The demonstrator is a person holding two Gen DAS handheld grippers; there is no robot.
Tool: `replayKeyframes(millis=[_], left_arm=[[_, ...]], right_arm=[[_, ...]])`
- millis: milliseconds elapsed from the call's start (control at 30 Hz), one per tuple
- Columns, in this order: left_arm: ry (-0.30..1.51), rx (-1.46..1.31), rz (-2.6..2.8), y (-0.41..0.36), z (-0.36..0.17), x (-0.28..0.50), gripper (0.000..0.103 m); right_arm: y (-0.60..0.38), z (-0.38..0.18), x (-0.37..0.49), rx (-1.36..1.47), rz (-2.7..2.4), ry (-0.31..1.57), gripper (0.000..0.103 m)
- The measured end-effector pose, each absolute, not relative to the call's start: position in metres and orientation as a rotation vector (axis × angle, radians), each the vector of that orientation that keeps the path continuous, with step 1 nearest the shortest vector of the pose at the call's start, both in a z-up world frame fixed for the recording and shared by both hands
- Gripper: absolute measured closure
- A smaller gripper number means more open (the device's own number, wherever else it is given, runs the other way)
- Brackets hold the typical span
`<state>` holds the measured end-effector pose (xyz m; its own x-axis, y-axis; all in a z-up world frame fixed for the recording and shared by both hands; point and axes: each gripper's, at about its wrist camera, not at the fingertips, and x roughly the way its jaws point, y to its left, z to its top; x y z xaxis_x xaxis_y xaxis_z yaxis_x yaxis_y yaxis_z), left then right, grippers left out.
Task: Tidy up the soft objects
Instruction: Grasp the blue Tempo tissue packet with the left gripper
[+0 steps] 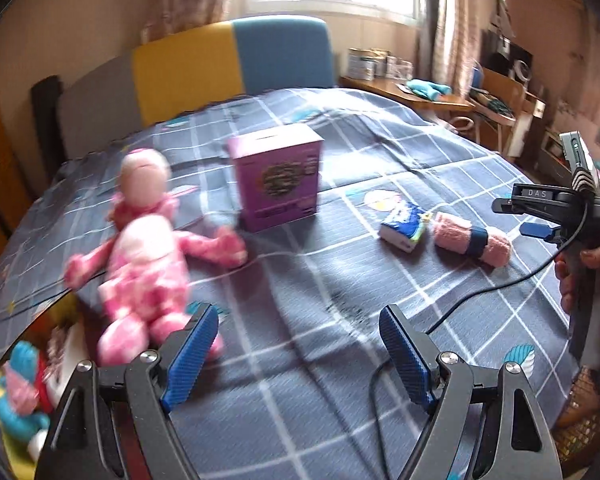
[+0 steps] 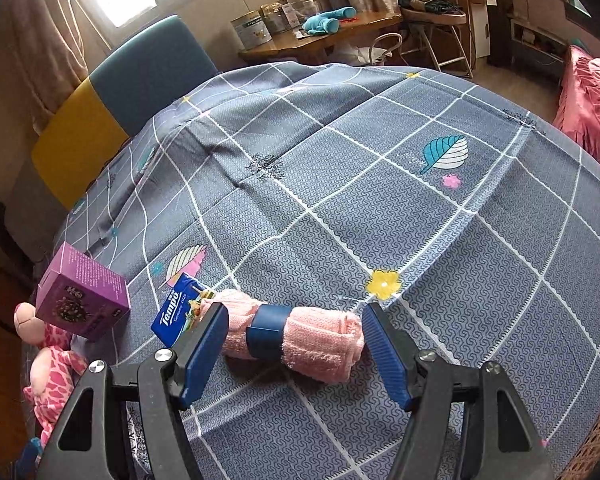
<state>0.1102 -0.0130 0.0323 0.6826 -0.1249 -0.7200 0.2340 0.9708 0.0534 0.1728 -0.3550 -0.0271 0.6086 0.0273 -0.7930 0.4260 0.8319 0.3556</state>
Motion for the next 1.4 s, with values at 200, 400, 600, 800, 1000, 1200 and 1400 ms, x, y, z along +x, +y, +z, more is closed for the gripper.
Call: replayKeyframes(millis=[200, 400, 600, 800, 1000, 1200, 1400], left_arm=[[0.856, 0.223, -0.339, -0.075, 0.007, 0.168, 0.020], [0.869, 0.335, -0.448, -0.131, -0.016, 0.215, 0.016], [0.873, 0.446, -0.530, -0.174, -0.040, 0.253, 0.014], [0.896, 0.513, -0.585, -0.197, -0.063, 0.277, 0.014], [0.946, 0.447, -0.615, -0.202, -0.079, 0.293, 0.048], [0.920, 0.354, -0.583, -0.178, -0.064, 0.269, 0.048], [0.919, 0.256, -0.510, -0.127, -0.038, 0.223, 0.048]], right_arm=[[-0.354, -0.028, 0.174, 0.591, -0.204, 0.911, 0.033], [-0.354, -0.030, 0.175, 0.608, -0.194, 0.922, 0.033], [-0.353, -0.032, 0.177, 0.623, -0.165, 0.934, 0.033], [-0.353, -0.031, 0.177, 0.628, -0.161, 0.924, 0.033], [-0.353, -0.030, 0.176, 0.629, -0.164, 0.920, 0.033], [-0.350, -0.029, 0.176, 0.619, -0.155, 0.922, 0.033], [-0.330, -0.027, 0.186, 0.495, -0.098, 0.982, 0.033]])
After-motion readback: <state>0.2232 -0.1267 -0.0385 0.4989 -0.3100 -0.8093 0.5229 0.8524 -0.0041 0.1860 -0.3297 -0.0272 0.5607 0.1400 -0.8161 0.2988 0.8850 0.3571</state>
